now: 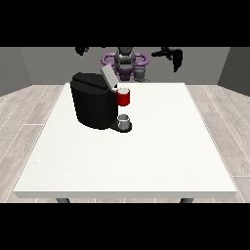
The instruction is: Insert the coffee pod into the coffee machine and close the lid
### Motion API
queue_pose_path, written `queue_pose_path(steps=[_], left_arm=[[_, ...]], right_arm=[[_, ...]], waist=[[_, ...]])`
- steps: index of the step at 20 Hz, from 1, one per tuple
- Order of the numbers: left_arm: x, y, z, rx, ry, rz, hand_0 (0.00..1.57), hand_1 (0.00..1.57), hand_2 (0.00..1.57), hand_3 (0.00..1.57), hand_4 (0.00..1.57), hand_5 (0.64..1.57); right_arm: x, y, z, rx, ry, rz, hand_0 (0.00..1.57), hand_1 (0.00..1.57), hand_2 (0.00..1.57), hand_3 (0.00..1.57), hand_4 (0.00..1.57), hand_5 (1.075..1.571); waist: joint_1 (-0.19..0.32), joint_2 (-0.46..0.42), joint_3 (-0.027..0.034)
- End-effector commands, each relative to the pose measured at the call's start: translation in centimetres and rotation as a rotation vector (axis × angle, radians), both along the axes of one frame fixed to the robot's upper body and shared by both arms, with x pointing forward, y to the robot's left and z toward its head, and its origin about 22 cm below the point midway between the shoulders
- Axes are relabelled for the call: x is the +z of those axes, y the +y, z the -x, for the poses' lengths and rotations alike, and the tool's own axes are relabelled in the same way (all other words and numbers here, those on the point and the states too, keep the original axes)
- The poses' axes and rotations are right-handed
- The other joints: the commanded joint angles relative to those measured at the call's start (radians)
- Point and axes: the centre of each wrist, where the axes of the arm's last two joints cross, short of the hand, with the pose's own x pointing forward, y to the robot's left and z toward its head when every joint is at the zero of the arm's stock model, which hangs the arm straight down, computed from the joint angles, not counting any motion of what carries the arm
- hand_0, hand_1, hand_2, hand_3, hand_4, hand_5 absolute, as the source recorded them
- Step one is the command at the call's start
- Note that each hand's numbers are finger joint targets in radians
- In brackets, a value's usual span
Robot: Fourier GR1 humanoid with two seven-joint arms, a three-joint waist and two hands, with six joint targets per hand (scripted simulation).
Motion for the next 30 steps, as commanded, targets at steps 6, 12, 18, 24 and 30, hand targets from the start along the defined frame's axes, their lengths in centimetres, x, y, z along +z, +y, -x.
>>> queue_pose_path(steps=[6,12,18,24,30], left_arm=[[-0.6,-0.6,3.7,0.005,-0.021,0.026,0.0,0.0,0.0,0.0,0.1,1.571],[1.9,0.6,4.1,0.015,-0.084,0.069,0.0,0.0,0.0,0.0,0.0,1.571],[4.8,1.5,3.7,0.043,-0.144,0.021,0.0,0.0,0.0,0.0,0.0,1.571],[5.2,2.9,4.9,0.086,-0.133,0.036,0.0,0.0,0.0,0.0,0.0,1.571],[3.6,1.1,6.1,0.084,-0.164,0.038,0.0,0.0,0.0,0.0,0.0,1.571]], right_arm=[[0.9,1.8,-1.4,0.095,-0.025,0.051,0.0,0.0,0.0,0.0,0.0,1.571],[1.1,-0.8,-2.9,0.095,-0.039,0.013,0.0,0.0,0.0,0.0,0.0,1.571],[2.9,0.3,-5.8,0.099,-0.05,-0.023,0.0,0.0,0.0,0.0,0.0,1.571],[2.0,2.7,-6.5,0.14,-0.059,0.009,0.0,0.0,0.0,0.0,0.0,1.571],[4.1,2.5,-8.3,0.151,-0.081,0.045,0.0,0.0,0.0,0.0,0.0,1.571]], waist=[[0.026,0.037,0.0002],[0.052,0.124,0.0004],[0.037,0.2,0.0002],[0.005,0.226,0.0001],[0.018,0.262,0.0001]])
